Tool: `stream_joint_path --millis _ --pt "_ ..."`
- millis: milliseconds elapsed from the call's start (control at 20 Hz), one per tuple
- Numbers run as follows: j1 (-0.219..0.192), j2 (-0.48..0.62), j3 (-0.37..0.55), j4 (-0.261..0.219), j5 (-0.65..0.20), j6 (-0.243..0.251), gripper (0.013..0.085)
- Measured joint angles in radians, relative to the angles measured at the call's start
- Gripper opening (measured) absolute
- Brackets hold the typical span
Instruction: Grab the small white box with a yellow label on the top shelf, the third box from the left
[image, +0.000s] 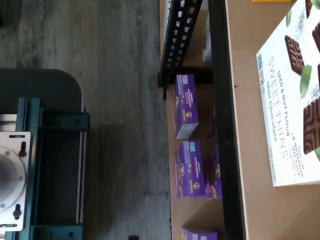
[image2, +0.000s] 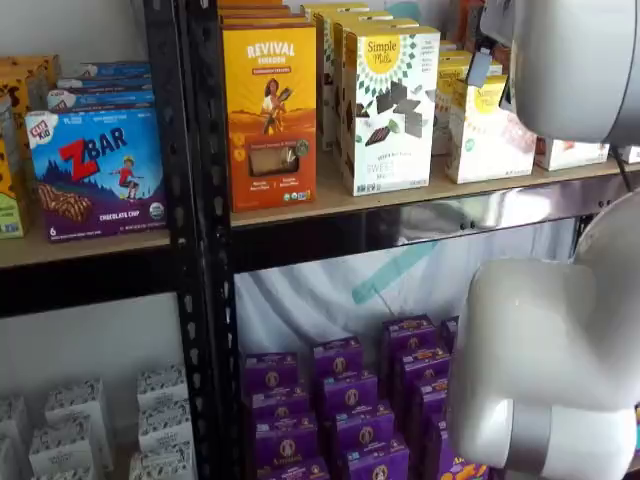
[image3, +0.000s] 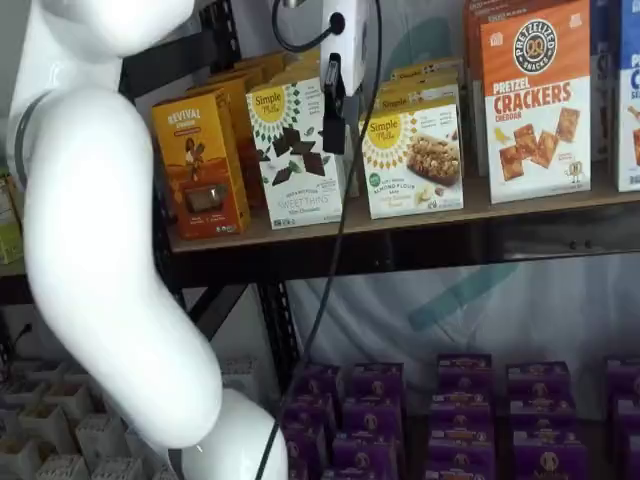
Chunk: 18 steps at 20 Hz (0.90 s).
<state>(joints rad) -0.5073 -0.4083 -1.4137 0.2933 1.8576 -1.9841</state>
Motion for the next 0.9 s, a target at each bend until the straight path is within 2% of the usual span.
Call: stream_joint_path --millis 150,350,450,600,750,900 --pt "0.023 0.046 -0.058 -0.066 0.074 0.003 0.0850" --pt "0.008 0.050 -0.062 -0.060 0.074 -0.009 0.0850" --pt "-0.007 0.047 -0.057 -0.037 0.064 -0.015 0.0850" --pt "-0.047 0.020 -0.018 0.044 0.005 -0.028 0.0850" --pt "-0.078 -0.027 0.050 0.126 -0.103 -0.042 0.0850" --pt "-0.082 -0.044 0.084 0.158 -0.186 -0.049 0.0850"
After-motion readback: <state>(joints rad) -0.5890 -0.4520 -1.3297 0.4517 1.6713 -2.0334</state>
